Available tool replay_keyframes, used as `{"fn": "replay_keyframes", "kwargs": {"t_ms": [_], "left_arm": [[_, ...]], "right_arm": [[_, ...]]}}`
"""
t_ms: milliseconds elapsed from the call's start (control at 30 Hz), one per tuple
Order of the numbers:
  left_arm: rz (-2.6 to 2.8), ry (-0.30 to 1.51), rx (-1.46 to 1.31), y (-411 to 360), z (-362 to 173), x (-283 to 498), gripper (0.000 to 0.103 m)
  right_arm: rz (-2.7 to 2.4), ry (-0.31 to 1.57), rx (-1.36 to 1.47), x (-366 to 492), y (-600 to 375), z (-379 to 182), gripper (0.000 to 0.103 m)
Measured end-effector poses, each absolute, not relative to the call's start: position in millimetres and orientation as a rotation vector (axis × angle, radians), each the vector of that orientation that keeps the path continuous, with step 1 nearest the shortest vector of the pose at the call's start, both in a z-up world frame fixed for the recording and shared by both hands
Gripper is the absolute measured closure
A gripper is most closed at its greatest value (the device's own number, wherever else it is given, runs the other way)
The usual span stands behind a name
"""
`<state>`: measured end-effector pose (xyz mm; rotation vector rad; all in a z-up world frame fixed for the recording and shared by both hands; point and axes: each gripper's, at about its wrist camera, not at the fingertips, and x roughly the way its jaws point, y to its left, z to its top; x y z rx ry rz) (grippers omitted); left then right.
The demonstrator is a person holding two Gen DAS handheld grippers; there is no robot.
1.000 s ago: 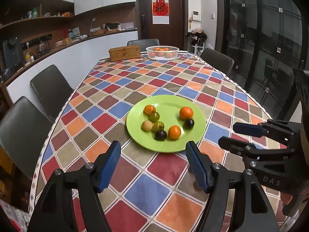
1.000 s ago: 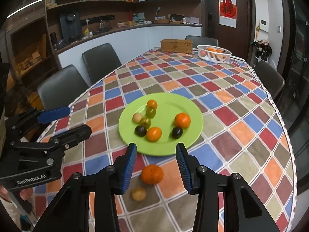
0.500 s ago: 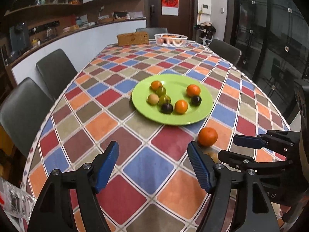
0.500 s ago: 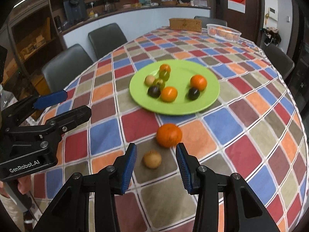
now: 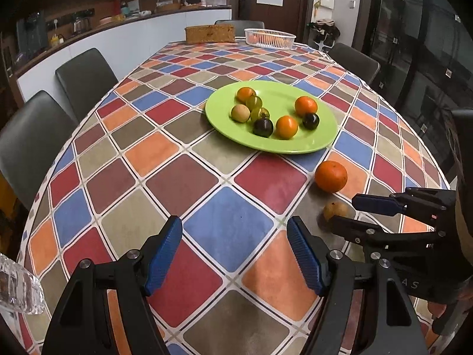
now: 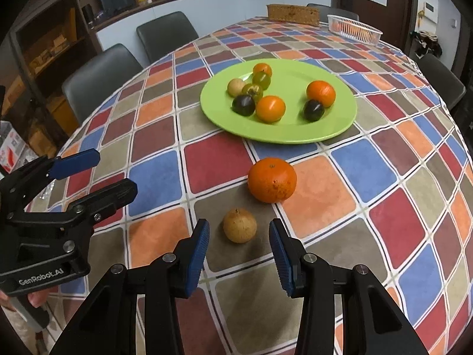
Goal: Organize fruits
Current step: 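Move both open tools back toward the large orange and tan fruit, then grasp the tan round fruit with the right tool while the left tool grasps the large orange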
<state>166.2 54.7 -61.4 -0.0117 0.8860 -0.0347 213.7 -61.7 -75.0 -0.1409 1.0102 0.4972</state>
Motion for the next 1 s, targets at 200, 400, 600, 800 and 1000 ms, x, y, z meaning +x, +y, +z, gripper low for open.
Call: {"fn": "replay_keyframes", "kwargs": {"t_ms": [200,400,600,800,1000], "left_arm": [[-0.037,0.902,-0.005,53.0,-66.8,167.5,0.030],[-0.036,0.907,-0.003,53.5,-67.6,168.3,0.030],[-0.051,0.904,0.013,46.7,-65.9,168.8,0.030],[-0.089,0.889,0.044,33.2,-61.7,171.9,0.030],[-0.166,0.860,0.099,12.6,-57.0,182.4,0.030]], "right_arm": [[0.496,1.022,-0.151,219.3,-57.7,-81.7,0.062],[0.501,1.040,-0.152,222.3,-56.0,-88.3,0.075],[0.509,1.018,-0.115,215.9,-63.0,-82.4,0.075],[0.478,0.971,-0.092,211.6,-76.8,-69.0,0.075],[0.435,0.942,-0.062,213.9,-96.7,-59.4,0.075]]}}
